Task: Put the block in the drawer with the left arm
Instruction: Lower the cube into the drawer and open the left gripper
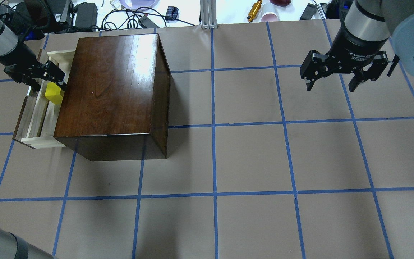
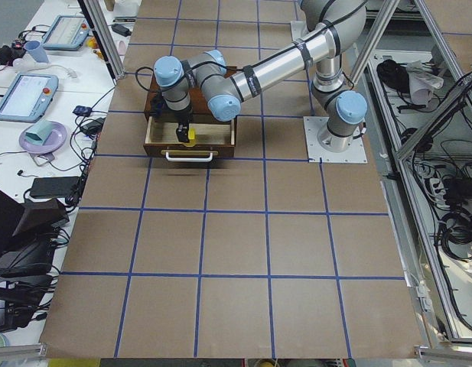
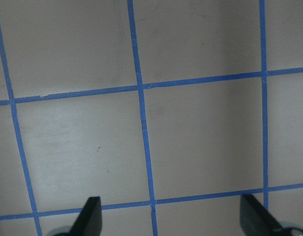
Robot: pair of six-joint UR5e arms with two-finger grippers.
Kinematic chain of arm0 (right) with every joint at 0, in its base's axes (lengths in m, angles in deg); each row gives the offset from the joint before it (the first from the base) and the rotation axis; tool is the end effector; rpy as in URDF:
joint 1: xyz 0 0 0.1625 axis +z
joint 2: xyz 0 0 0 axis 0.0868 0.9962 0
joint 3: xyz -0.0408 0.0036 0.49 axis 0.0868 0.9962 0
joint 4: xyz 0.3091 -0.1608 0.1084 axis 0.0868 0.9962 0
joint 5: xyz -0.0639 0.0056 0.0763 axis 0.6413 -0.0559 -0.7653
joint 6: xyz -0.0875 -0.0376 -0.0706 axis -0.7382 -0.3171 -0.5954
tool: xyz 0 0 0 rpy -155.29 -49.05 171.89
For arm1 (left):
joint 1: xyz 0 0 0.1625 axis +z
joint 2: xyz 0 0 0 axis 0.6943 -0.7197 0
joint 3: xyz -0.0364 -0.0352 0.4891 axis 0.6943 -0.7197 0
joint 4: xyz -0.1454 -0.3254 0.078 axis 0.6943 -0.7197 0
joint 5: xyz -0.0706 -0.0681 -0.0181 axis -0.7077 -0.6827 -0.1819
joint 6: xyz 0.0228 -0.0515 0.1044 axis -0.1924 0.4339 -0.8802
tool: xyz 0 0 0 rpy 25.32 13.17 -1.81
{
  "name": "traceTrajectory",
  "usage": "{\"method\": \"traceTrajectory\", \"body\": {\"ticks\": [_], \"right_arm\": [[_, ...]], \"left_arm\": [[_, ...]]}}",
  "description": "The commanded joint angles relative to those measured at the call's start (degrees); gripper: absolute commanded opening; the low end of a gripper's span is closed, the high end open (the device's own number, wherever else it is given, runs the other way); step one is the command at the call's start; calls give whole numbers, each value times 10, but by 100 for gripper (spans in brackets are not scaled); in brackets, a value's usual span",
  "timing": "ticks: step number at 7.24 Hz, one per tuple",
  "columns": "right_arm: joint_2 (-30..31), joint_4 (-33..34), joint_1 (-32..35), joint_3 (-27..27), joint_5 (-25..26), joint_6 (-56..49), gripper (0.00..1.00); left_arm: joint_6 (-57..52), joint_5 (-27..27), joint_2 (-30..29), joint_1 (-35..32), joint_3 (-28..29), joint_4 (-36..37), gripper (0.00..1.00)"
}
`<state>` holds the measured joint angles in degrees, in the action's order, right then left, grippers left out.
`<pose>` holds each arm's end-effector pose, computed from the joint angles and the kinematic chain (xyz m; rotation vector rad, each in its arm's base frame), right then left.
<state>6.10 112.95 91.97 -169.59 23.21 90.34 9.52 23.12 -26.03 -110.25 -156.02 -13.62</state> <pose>0.1089 -0.4328 0.5221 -0.1517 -3.1226 -0.0168 0.1071 -0.5923 0.4074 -0.1431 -3.0443 -0.0837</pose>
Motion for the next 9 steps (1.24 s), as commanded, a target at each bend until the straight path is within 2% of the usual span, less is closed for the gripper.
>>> {"method": "traceTrajectory", "body": {"ticks": [1,2,4,6,8,9], "right_arm": [[0,0,0,0,0,0,100],[0,0,0,0,0,0,100],[0,0,0,0,0,0,100],[0,0,0,0,0,0,100],[0,0,0,0,-1,0,100],[0,0,0,0,-1,0,100]], "left_arm": [[0,4,27,-1,27,-45,100],[14,5,38,-3,54,-82,100],[104,11,59,-27,70,-91,100],[207,40,88,-104,69,-92,100],[310,28,94,-184,60,-106,100],[319,34,100,-209,52,-107,100]]}}
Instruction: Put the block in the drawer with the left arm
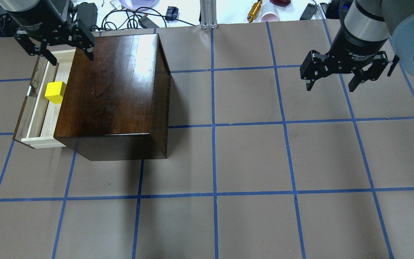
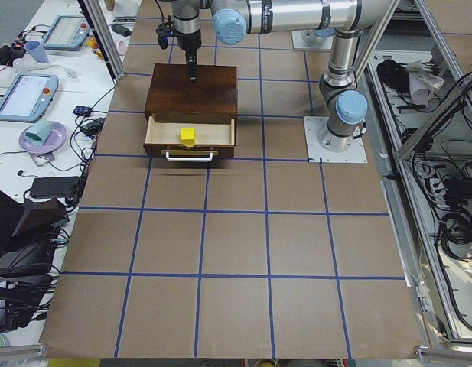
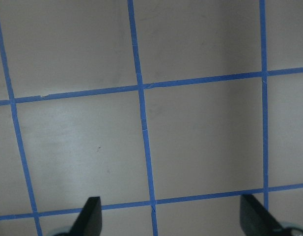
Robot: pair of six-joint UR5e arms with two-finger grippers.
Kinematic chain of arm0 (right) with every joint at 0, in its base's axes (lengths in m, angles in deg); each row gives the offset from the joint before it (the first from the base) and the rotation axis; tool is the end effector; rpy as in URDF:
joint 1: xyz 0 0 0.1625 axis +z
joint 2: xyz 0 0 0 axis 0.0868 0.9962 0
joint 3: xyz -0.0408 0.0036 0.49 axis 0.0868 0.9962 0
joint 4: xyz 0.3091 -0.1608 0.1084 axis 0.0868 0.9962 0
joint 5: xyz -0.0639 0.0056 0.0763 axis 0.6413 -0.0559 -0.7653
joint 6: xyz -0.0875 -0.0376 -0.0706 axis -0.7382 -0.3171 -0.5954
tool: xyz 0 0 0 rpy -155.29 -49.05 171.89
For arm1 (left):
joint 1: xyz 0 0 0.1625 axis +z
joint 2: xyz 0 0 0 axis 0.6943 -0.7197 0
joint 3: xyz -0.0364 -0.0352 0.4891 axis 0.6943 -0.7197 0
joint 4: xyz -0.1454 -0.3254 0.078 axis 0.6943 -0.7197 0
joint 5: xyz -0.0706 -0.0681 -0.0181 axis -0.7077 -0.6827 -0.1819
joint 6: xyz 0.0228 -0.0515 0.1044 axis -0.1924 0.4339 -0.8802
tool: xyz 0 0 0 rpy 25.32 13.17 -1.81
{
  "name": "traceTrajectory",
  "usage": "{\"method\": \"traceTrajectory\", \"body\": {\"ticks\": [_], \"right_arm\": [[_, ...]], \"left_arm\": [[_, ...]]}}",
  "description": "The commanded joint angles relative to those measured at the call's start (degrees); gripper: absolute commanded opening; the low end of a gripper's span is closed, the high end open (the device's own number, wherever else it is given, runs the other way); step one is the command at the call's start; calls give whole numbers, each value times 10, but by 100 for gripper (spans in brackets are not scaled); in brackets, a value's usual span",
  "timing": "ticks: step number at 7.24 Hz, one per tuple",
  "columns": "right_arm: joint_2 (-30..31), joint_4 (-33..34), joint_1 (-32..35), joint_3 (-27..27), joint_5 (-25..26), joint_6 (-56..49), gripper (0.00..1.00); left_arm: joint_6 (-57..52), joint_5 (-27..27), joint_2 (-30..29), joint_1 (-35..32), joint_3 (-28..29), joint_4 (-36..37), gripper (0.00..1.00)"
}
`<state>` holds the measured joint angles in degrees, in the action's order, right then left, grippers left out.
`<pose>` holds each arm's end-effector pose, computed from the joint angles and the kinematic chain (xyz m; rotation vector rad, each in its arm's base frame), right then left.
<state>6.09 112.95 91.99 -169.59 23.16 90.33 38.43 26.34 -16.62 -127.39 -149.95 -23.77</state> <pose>0.1092 -0.4328 0.5220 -0.1509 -3.1235 -0.0170 -0.0718 -0.5429 0.5281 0.1707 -3.1347 0.0041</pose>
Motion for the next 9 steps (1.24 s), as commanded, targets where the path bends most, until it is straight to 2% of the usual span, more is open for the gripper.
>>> {"method": "traceTrajectory", "body": {"ticks": [1,4,9], "right_arm": [[0,0,0,0,0,0,100],[0,0,0,0,1,0,100],[0,0,0,0,1,0,100]], "left_arm": [[35,-3,10,-44,-21,-4,100],[33,0,55,-47,-89,-4,100],[30,-1,70,-46,-92,-3,100]]}}
